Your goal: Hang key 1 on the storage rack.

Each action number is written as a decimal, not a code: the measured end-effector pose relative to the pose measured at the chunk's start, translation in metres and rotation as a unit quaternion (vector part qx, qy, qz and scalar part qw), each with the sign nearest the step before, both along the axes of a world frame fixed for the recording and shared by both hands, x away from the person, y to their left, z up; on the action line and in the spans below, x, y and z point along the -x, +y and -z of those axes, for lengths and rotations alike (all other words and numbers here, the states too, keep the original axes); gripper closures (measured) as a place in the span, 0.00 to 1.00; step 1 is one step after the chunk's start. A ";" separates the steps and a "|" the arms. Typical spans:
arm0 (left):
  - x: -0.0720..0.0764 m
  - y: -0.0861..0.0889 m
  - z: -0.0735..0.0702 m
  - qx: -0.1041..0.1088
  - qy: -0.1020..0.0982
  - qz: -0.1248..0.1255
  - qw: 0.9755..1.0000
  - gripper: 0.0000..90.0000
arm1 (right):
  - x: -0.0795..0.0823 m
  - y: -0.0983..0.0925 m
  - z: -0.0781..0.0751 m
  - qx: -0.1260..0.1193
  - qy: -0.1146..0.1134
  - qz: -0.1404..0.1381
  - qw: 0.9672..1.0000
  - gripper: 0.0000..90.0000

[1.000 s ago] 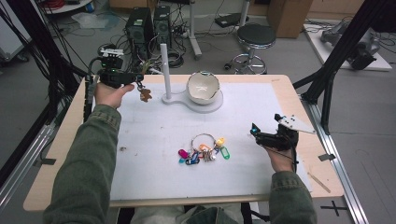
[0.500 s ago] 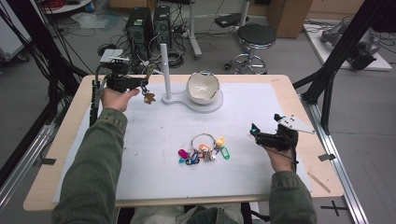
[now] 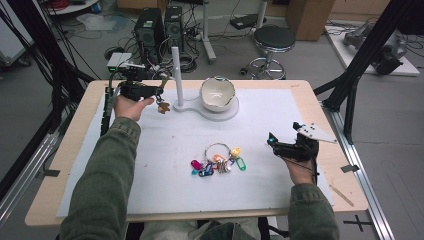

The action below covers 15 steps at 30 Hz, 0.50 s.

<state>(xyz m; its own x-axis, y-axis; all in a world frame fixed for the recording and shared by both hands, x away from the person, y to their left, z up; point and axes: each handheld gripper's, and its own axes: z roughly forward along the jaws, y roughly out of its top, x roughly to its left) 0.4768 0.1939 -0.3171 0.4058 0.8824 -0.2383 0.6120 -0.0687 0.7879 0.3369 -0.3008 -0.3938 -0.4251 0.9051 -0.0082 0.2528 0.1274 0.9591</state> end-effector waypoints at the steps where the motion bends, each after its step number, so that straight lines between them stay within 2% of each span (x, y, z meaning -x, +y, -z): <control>1: -0.001 0.000 0.001 0.000 0.001 0.001 1.000 0.83 | 0.000 0.000 0.000 0.000 0.000 0.000 1.000 0.01; 8: -0.004 -0.006 0.006 0.002 0.005 0.004 1.000 0.83 | 0.000 0.000 0.000 0.003 -0.001 -0.001 1.000 0.01; 11: -0.006 -0.010 0.010 -0.001 0.006 0.013 1.000 0.83 | 0.000 0.000 0.000 0.003 -0.002 -0.001 1.000 0.01; 13: -0.007 -0.014 0.013 -0.013 0.011 0.017 1.000 0.83 | 0.000 0.000 0.000 0.004 -0.001 -0.001 1.000 0.01; 15: -0.008 -0.016 0.016 -0.013 0.013 0.018 1.000 0.83 | 0.000 0.000 0.000 0.003 -0.001 -0.001 1.000 0.01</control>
<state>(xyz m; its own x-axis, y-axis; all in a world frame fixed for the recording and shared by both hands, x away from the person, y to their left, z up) 0.4853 0.1776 -0.3327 0.4312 0.8735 -0.2262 0.6286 -0.1110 0.7698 0.3369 -0.3007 -0.3939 -0.4275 0.9039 -0.0154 0.2495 0.1344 0.9590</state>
